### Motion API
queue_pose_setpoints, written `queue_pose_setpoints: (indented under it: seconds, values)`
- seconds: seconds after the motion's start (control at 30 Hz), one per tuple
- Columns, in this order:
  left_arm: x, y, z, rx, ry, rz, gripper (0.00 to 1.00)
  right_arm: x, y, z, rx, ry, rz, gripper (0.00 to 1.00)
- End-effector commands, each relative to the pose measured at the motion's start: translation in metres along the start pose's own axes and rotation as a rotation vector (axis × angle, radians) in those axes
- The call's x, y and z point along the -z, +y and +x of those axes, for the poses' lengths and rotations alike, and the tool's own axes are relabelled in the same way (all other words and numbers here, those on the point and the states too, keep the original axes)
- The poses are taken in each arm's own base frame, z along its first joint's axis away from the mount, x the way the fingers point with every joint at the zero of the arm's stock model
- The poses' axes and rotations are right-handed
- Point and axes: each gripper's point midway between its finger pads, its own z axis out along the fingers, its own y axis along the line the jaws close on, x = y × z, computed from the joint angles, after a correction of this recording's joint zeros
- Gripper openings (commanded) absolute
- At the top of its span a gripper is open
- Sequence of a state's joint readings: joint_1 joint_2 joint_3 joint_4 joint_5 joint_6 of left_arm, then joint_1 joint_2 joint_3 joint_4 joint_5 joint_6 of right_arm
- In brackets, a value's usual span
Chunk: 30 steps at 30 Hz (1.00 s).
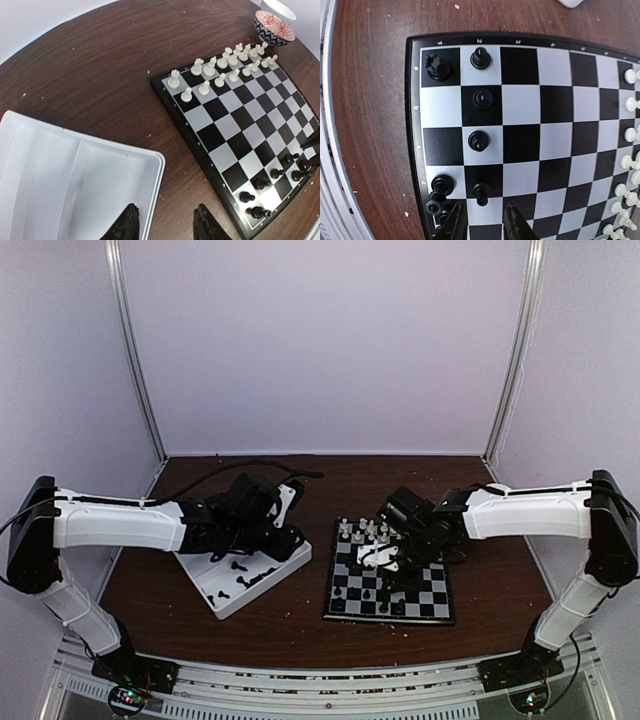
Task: Set up the chess pieces on the board
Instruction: Place the pawn at e7, then pick up the rook from the storage box.
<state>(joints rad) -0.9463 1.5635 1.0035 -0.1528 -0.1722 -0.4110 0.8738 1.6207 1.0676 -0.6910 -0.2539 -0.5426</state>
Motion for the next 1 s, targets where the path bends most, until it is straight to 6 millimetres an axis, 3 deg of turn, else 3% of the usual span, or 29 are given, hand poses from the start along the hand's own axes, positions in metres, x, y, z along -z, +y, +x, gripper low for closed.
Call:
queue_pose_setpoints:
  seconds: [0.0,0.17,0.33,0.47,0.53,0.67,0.83,0.97]
  values:
    - [0.025,0.016,-0.006,0.036,0.014,-0.077,0.38,0.049,-0.010,-0.021,-0.028,-0.116,0.035,0.28]
    - [0.049,0.044,0.032,0.106,0.176,-0.181,0.39,0.077,-0.028,-0.016,-0.133,-0.196,0.032,0.29]
    - [0.073,0.067,0.086,0.240,0.361,-0.254,0.38,0.088,-0.056,0.007,-0.255,-0.273,0.086,0.29]
    - [0.073,0.072,0.112,0.258,0.462,-0.185,0.35,0.093,-0.068,0.014,-0.284,-0.287,0.107,0.29]
    - [0.074,0.080,0.121,0.234,0.519,-0.177,0.35,0.093,-0.068,0.014,-0.283,-0.288,0.109,0.28]
    - [0.069,0.076,0.126,0.072,0.589,-0.079,0.38,0.089,-0.065,0.017,-0.279,-0.284,0.095,0.29]
    - [0.073,0.096,0.153,0.146,0.747,-0.102,0.39,0.088,-0.065,0.019,-0.278,-0.279,0.098,0.29]
    - [0.074,0.096,0.155,0.164,0.766,-0.094,0.38,0.087,-0.065,0.020,-0.278,-0.275,0.100,0.28]
